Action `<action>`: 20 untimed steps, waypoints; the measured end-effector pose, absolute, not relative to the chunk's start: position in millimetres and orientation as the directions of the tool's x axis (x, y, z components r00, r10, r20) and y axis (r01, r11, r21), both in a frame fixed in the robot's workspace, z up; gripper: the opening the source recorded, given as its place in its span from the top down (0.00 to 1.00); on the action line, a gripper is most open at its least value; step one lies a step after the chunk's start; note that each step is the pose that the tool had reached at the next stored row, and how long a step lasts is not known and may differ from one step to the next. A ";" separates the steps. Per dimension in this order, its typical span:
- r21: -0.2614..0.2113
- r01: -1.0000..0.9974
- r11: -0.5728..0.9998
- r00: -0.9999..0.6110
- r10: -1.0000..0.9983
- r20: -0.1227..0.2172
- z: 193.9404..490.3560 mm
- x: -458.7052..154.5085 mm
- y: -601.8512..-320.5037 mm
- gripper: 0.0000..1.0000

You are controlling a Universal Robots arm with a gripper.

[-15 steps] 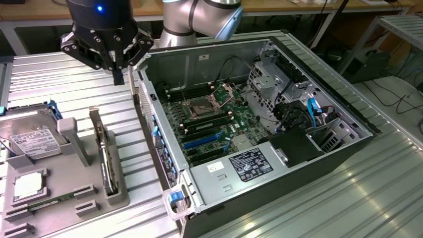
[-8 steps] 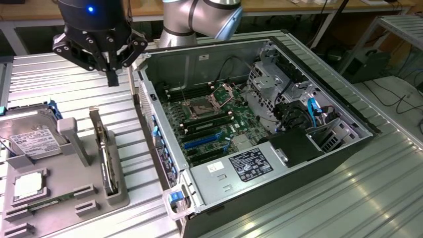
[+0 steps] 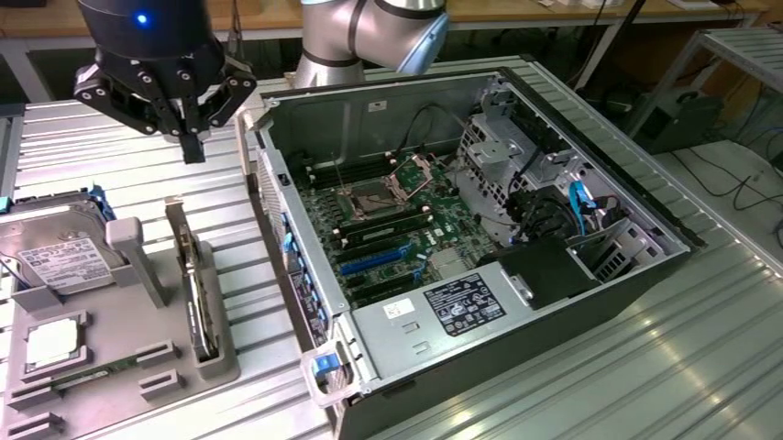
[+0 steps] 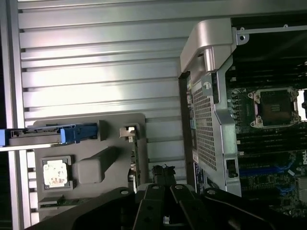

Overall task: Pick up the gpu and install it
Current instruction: 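Reach for the gpu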

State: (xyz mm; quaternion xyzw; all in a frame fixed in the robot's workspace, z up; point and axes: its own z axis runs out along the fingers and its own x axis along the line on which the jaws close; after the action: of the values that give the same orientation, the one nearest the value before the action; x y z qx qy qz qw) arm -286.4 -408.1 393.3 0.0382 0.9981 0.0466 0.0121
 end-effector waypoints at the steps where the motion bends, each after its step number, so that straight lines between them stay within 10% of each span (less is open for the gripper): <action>1: 0.094 0.075 0.993 -0.997 0.077 -0.021 393.3 -287.8 -408.2 0.89; 20: 0.094 0.075 0.993 -0.997 0.077 -0.021 393.3 -316.4 -410.6 0.89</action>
State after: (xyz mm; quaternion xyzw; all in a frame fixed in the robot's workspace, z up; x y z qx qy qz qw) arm -316.4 -410.6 393.3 0.0382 0.9981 0.0466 0.0121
